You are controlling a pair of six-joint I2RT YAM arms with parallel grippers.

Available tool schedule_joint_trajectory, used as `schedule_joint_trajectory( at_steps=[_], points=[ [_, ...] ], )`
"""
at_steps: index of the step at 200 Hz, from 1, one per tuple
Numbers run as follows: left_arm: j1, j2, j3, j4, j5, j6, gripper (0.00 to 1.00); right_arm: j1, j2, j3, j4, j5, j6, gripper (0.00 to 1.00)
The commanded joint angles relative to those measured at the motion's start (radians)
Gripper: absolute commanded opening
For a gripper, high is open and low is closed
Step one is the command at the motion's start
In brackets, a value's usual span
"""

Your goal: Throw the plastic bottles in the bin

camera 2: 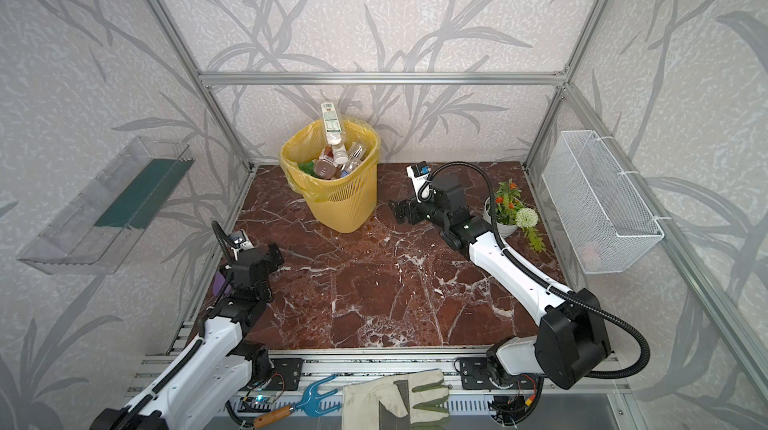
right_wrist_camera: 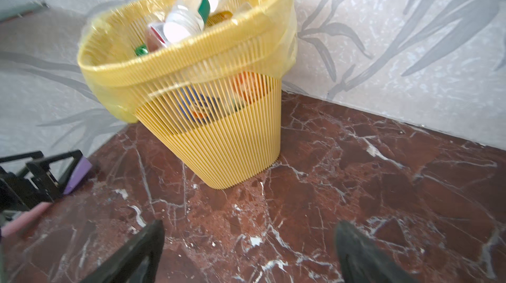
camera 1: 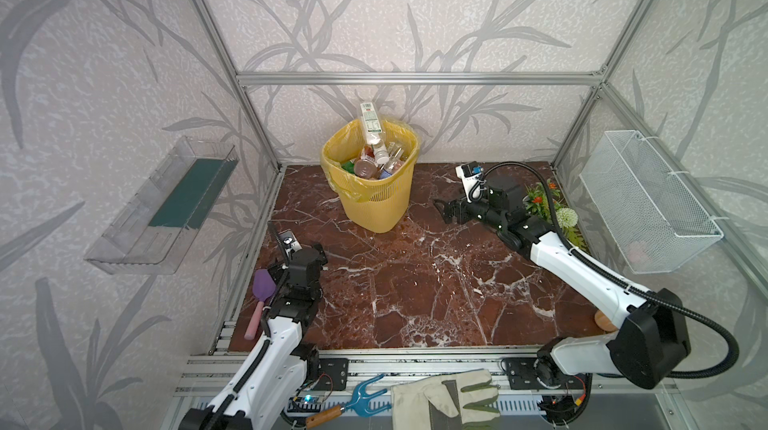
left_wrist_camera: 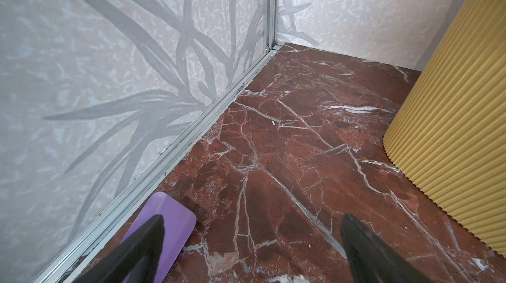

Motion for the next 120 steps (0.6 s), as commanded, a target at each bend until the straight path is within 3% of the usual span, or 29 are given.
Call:
schedule_joint_trajectory(
  at_steps=[1,24,49,92,106,120],
  points=[
    [0.046,0.106,-0.038,0.321,0.058,0.064,0.99,0.004,-0.035,-0.047,0.038,0.055,-0.138,1.0],
    [0.092,0.265,-0.083,0.58,0.145,0.088,0.99,0.001,-0.052,-0.086,0.036,0.09,-0.225,0.99],
    [0.133,0.437,-0.075,0.728,0.223,0.096,0.99,-0.011,-0.076,-0.187,0.109,0.152,-0.316,0.99],
    [0.168,0.722,-0.068,1.027,0.394,0.119,0.99,-0.21,-0.191,-0.499,0.346,0.15,-0.262,0.99],
    [0.168,0.714,-0.041,0.974,0.45,0.142,0.99,-0.275,-0.232,-0.593,0.403,0.151,-0.26,0.99],
    [0.167,0.657,0.028,0.751,0.447,0.139,0.99,-0.339,-0.231,-0.687,0.515,0.155,-0.232,0.99]
  ],
)
